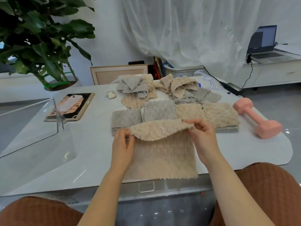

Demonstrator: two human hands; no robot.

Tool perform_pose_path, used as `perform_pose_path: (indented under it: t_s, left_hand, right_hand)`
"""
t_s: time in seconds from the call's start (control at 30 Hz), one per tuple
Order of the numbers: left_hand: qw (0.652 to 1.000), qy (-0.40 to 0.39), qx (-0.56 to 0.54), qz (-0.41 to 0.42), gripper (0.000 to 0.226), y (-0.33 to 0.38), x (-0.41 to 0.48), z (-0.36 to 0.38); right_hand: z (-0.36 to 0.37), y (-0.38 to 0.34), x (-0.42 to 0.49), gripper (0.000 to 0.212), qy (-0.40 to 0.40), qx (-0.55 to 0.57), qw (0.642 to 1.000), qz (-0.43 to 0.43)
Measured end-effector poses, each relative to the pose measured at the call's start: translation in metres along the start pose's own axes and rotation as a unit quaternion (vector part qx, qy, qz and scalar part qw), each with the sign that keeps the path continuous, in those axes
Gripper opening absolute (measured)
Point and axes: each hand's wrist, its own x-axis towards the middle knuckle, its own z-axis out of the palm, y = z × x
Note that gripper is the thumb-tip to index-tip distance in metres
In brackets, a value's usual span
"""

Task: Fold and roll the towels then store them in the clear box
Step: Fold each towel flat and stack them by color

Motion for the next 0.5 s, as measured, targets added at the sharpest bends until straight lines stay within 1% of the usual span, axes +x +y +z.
perform_pose_path:
  t_s: [0.07,0.1,0.17,0.2,0.27,0.3,0.33,0.37,0.43,0.47,0.5]
  left_hand:
    - [0.999,-0.042,0.012,-0.018,0.008,-0.015,0.001,0.002]
    - [0.998,-0.053,0.017,-0.032,0.01,-0.02,0.0,0.001]
    - [0.995,-0.067,0.02,-0.07,0.01,-0.029,-0.003,-0.003]
    - [0.993,-0.071,0.016,-0.091,0.01,-0.032,-0.006,-0.005]
    - [0.988,-0.074,-0.008,-0.133,0.013,-0.037,-0.008,-0.008]
    - [0.983,-0.073,-0.033,-0.165,0.017,-0.037,-0.009,-0.008]
    - [0.973,-0.071,-0.069,-0.21,0.022,-0.038,-0.008,-0.008]
    - [0.955,-0.064,-0.114,-0.265,0.025,-0.038,-0.006,-0.006]
    - [0.905,-0.04,-0.195,-0.377,0.035,-0.037,-0.002,-0.001]
    - [0.885,-0.026,-0.215,-0.413,0.04,-0.037,-0.001,0.001]
    - [0.876,-0.011,-0.219,-0.429,0.043,-0.038,0.0,0.003]
  right_hand:
    - [-0.002,0.009,0.004,0.03,0.005,0.033,0.998,0.053]
    - [-0.004,0.012,0.005,0.033,0.007,0.048,0.996,0.08]
    - [-0.007,0.019,0.006,0.03,0.016,0.046,0.991,0.126]
    - [-0.009,0.024,0.007,0.026,0.021,0.016,0.989,0.145]
    - [-0.012,0.033,0.007,0.012,0.029,-0.078,0.982,0.172]
    - [-0.012,0.037,0.009,0.013,0.032,-0.12,0.976,0.181]
    - [-0.011,0.041,0.01,0.02,0.038,-0.157,0.968,0.191]
    - [-0.011,0.045,0.012,0.027,0.043,-0.194,0.96,0.199]
    - [-0.007,0.049,0.01,0.036,0.036,-0.269,0.939,0.211]
    - [-0.007,0.053,0.009,0.039,0.02,-0.295,0.931,0.216]
    - [-0.008,0.056,0.007,0.039,0.001,-0.313,0.924,0.22]
